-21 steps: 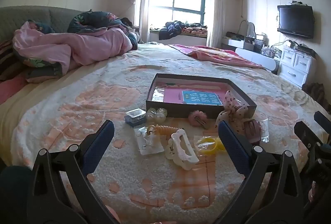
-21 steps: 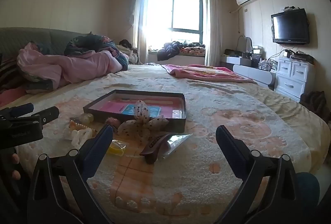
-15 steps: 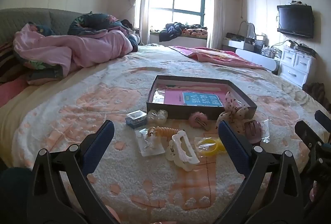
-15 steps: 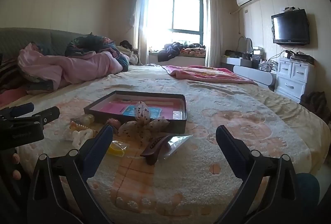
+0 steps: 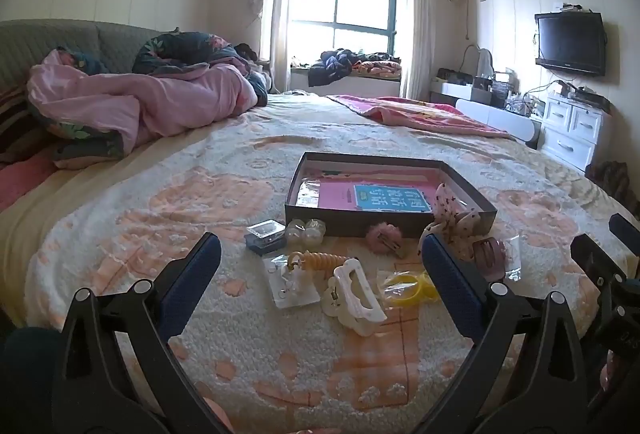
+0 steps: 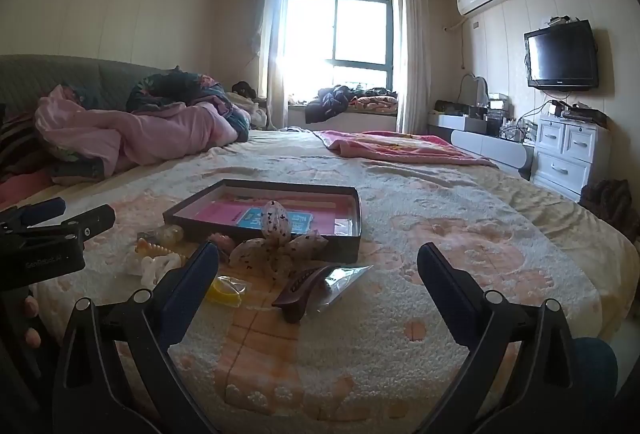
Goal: Organize jewelry
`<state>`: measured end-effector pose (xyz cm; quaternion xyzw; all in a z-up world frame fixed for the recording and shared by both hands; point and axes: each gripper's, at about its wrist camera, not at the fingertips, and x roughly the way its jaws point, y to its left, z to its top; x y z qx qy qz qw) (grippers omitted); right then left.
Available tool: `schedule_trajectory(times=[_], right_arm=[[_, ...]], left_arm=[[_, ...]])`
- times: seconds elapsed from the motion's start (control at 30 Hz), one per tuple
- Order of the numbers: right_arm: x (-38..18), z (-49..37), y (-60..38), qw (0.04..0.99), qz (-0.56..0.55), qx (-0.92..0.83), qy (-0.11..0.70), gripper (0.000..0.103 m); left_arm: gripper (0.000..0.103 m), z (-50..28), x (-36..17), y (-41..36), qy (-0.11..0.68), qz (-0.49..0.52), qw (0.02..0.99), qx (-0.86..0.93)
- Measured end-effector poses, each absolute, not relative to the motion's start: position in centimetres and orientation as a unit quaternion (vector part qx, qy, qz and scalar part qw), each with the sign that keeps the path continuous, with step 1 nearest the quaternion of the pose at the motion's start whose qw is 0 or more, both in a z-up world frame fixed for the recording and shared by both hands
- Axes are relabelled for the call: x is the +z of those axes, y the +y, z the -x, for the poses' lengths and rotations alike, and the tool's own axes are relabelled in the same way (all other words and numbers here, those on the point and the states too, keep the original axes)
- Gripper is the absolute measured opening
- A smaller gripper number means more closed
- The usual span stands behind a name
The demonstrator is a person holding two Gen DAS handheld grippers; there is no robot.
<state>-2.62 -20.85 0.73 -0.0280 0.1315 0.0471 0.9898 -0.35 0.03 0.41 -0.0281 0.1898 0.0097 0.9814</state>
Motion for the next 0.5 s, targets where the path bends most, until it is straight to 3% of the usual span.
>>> schedule_trajectory(times=[0.5], right_arm=[[0.79, 2.57, -20.94, 0.990, 0.029, 0.046, 0.129, 0.097]], left_arm=[[0.092, 0.38, 0.61, 0.13, 0.188, 0.030, 0.982, 0.009]])
